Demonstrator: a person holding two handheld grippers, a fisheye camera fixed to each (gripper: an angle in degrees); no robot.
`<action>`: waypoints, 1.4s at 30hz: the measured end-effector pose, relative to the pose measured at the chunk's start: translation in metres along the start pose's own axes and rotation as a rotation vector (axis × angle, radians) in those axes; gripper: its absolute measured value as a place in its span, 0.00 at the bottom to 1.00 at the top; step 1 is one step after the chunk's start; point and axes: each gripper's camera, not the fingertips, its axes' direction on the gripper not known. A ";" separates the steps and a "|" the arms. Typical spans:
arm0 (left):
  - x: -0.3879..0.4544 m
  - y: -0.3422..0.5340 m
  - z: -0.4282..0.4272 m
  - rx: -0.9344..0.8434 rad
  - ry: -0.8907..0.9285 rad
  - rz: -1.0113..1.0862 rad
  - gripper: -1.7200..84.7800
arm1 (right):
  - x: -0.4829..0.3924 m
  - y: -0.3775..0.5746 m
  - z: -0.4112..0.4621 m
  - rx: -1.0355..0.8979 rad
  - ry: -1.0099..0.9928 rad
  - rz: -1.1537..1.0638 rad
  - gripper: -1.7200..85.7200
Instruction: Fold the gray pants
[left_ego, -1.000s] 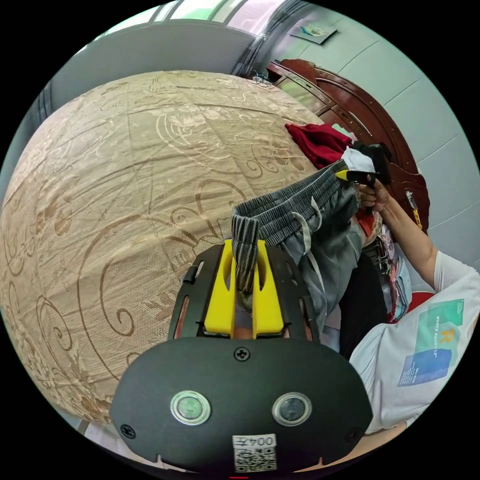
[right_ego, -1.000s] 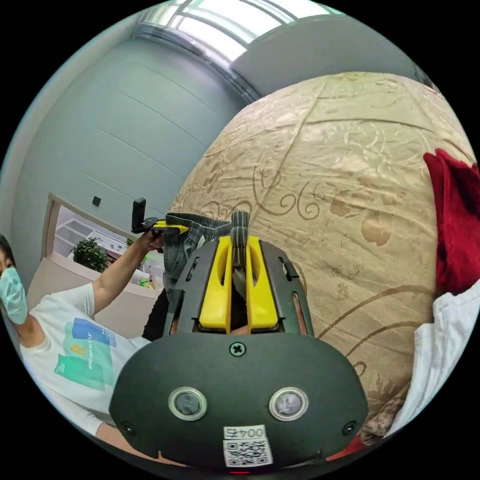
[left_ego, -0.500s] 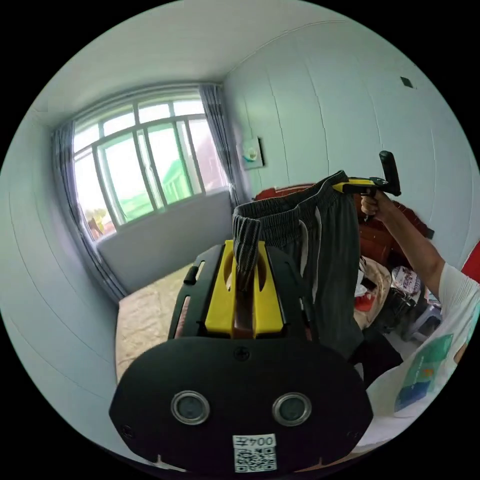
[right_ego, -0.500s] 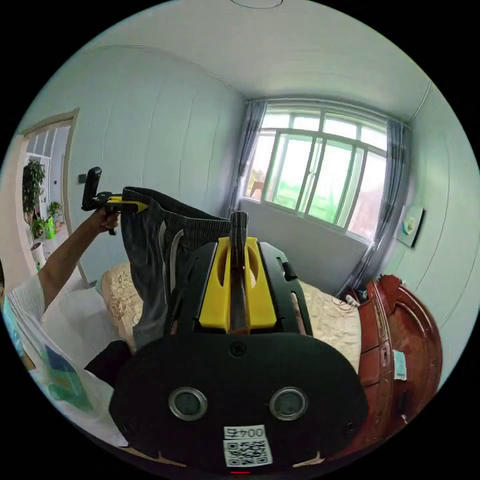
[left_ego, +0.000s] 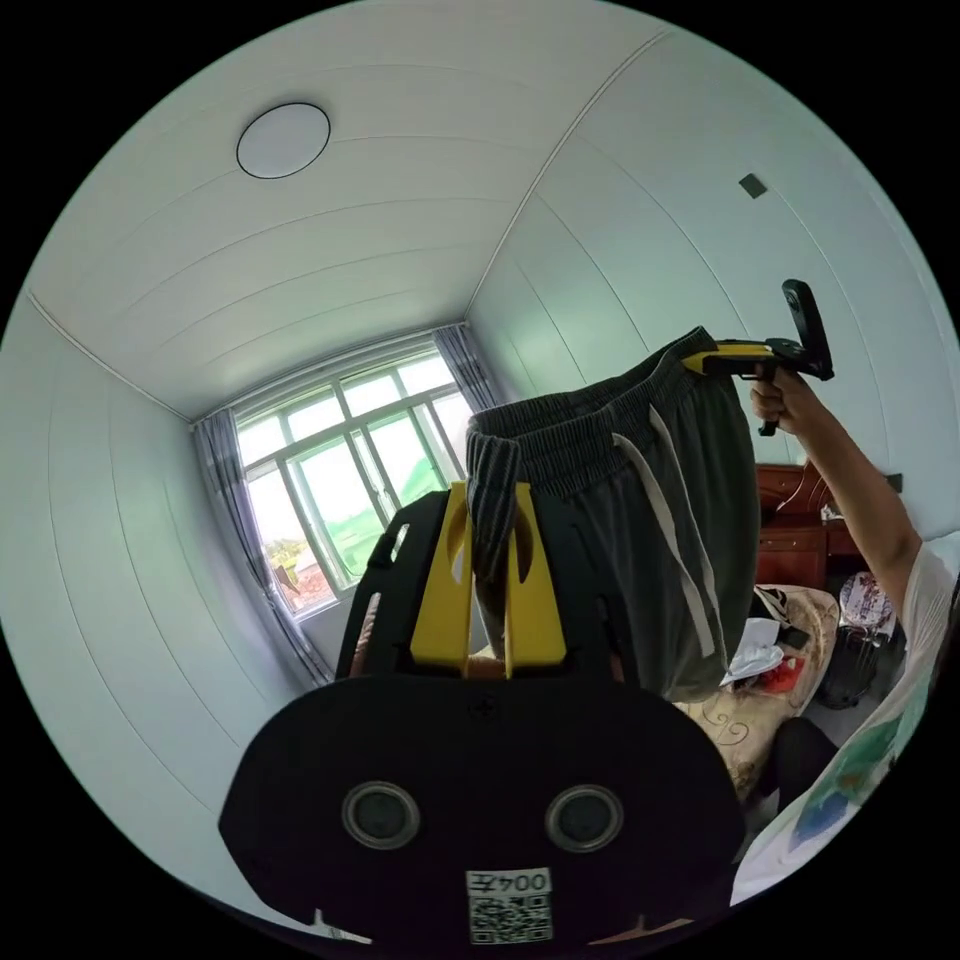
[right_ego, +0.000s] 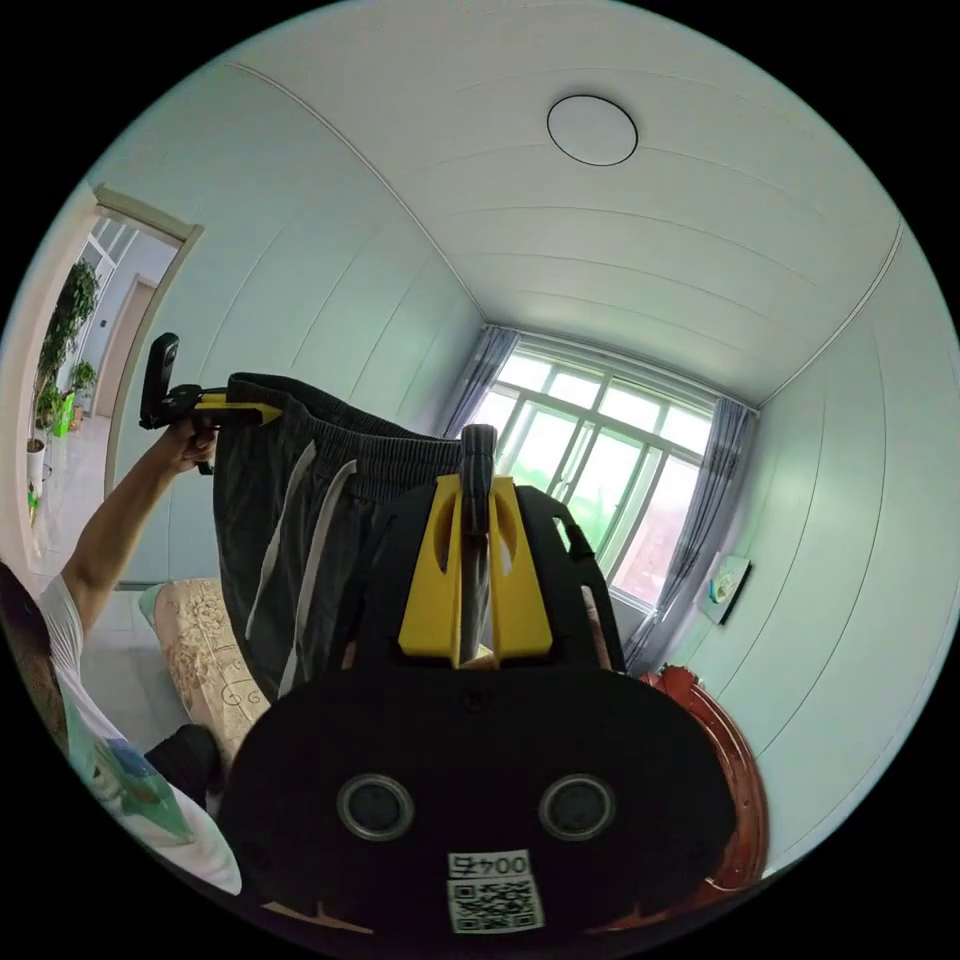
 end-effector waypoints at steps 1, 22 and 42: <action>-0.002 -0.008 -0.008 0.004 0.001 -0.010 0.04 | 0.002 -0.004 -0.005 0.013 -0.013 0.003 0.06; 0.057 0.259 0.388 -0.776 0.273 -0.258 0.04 | 0.050 0.308 0.352 -0.707 -0.094 0.262 0.07; 0.231 0.549 0.452 -0.686 0.409 -0.744 0.03 | -0.166 0.596 0.441 -0.598 -0.373 0.736 0.07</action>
